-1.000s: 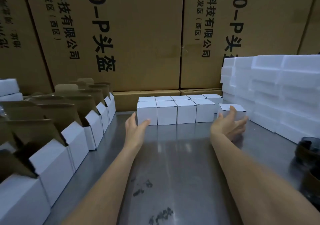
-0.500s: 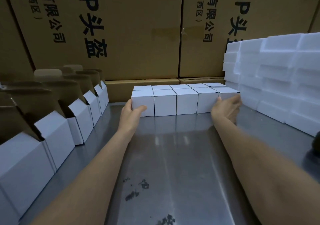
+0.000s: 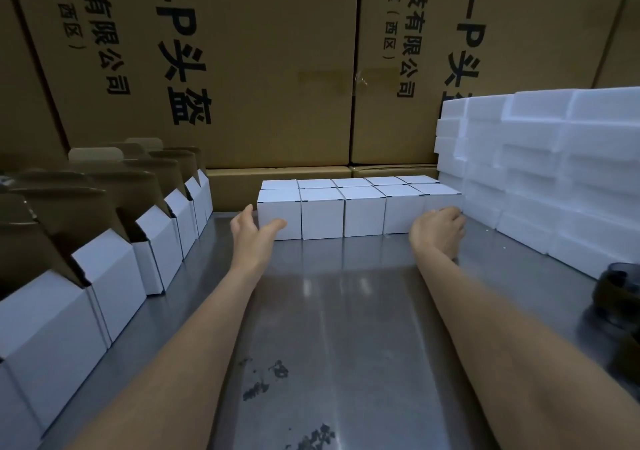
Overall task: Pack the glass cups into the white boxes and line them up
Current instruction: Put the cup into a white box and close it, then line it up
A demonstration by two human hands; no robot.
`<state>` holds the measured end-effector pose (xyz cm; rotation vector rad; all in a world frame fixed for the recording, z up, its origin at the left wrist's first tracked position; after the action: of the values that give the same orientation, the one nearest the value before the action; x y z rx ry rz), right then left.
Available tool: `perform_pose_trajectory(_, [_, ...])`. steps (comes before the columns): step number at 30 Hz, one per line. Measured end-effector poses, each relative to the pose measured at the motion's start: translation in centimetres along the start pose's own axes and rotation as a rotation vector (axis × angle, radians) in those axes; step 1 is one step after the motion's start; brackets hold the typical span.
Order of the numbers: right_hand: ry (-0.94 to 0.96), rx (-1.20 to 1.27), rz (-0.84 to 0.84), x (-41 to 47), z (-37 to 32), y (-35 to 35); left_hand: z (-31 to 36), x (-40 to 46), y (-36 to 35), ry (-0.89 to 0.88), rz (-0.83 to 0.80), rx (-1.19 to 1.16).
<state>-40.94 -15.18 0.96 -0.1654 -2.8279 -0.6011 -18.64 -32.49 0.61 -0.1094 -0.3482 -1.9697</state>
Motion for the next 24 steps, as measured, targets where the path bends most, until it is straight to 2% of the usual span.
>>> perform_pose_trajectory(3, [-0.004,-0.010,-0.056,-1.9,-0.1,1.0,0.2,-0.9,0.1,-0.011,0.017,0.034])
perform_pose_trajectory(9, [0.001,0.002,-0.134,-6.8,-0.1,4.3,1.4,-6.8,0.2,-0.134,-0.135,0.196])
perform_pose_trajectory(16, [0.073,-0.044,-0.261,-13.6,0.1,9.3,3.3,-15.2,1.8,-0.121,-0.140,0.166])
perform_pose_trajectory(24, [0.291,-0.226,-0.451,-20.4,0.8,15.3,4.8,-23.8,4.9,-0.126,-0.136,0.059])
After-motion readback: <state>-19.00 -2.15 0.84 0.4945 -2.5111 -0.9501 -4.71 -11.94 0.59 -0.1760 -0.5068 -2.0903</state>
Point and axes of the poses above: each hand's wrist, its own x-axis towards the middle knuckle, its own y-axis out of the back of the hand, z = x × y, the point moved 3 cm from there along x, towards the middle knuckle, and after that the axes turned 3 degrees about x, right-handed, at the moved point
